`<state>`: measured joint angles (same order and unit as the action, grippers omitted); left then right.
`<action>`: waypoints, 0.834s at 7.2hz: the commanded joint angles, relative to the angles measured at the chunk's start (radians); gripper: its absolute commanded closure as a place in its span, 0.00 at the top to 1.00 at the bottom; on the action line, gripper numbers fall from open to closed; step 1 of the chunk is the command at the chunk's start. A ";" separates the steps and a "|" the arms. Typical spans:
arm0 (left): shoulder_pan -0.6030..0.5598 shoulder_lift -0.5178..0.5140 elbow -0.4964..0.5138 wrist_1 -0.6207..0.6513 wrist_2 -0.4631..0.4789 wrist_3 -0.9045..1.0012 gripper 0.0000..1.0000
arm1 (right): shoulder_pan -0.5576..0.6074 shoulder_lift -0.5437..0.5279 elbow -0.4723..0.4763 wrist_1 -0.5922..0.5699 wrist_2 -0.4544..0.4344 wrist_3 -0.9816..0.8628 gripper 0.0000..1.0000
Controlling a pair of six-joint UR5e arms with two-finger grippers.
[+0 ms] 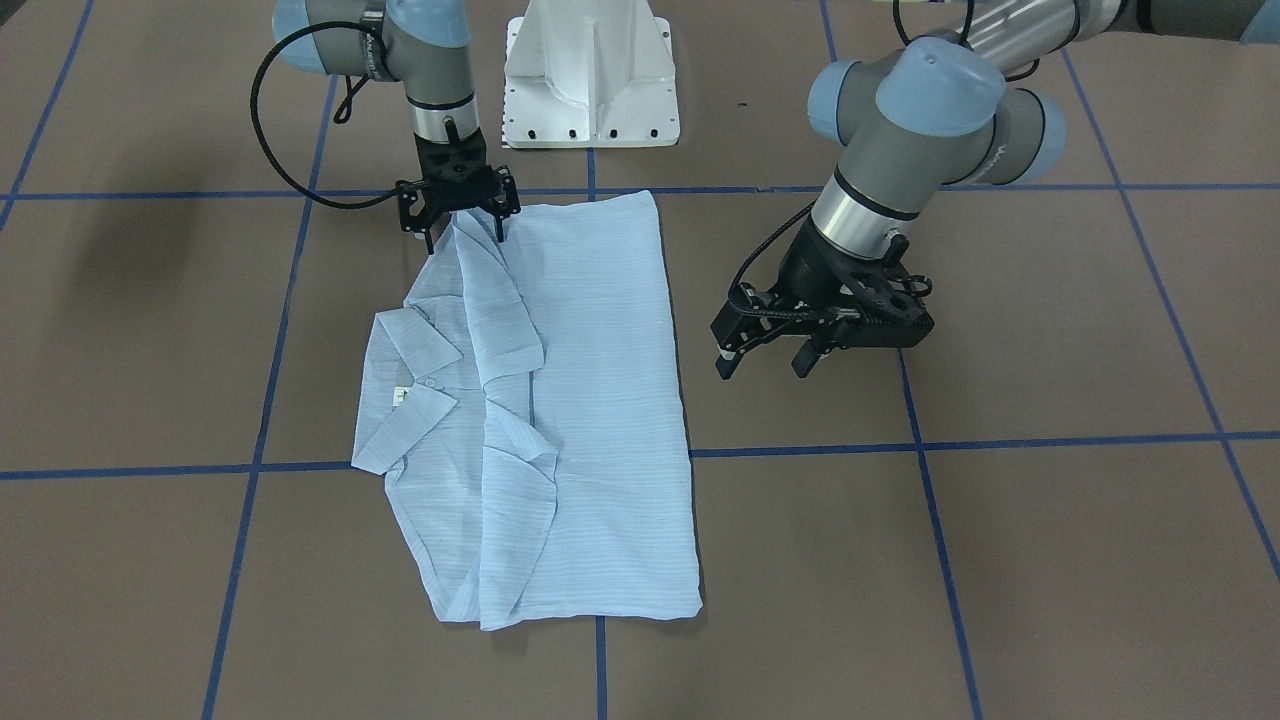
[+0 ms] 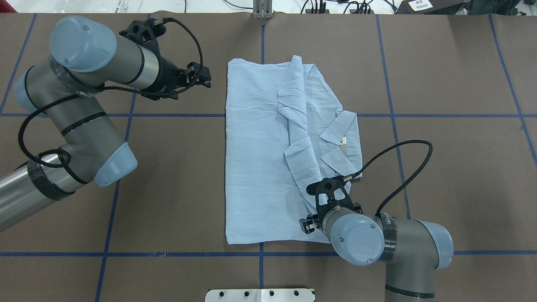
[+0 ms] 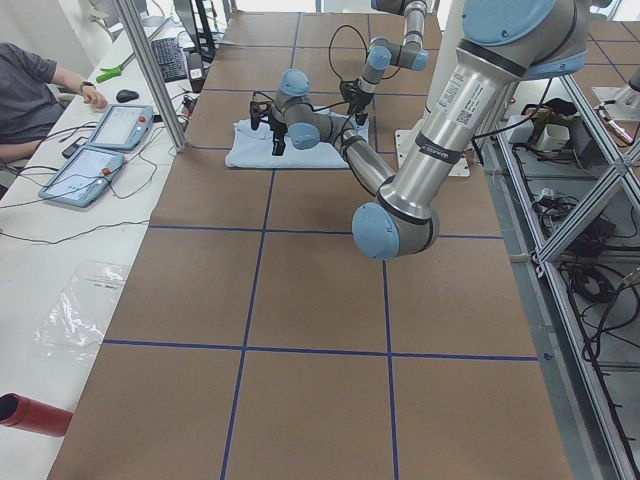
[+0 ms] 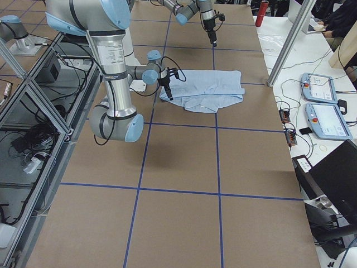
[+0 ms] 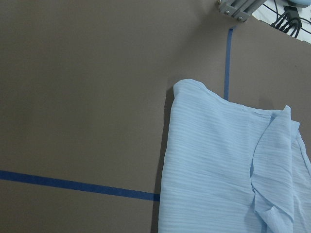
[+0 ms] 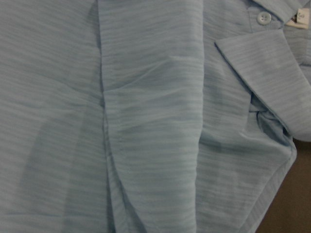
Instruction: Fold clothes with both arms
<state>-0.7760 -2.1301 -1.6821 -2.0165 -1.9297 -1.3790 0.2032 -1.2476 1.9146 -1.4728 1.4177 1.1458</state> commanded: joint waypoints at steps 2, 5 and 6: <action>0.007 -0.004 0.001 -0.001 0.000 -0.002 1.00 | 0.027 -0.030 0.004 -0.001 0.003 -0.030 1.00; 0.026 -0.011 0.001 -0.001 0.000 -0.035 1.00 | 0.097 -0.122 0.044 0.003 0.020 -0.116 1.00; 0.035 -0.013 -0.001 -0.001 0.000 -0.040 1.00 | 0.137 -0.195 0.088 0.006 0.039 -0.158 1.00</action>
<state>-0.7511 -2.1405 -1.6815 -2.0172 -1.9297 -1.4059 0.2977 -1.3693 1.9579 -1.4697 1.4388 1.0387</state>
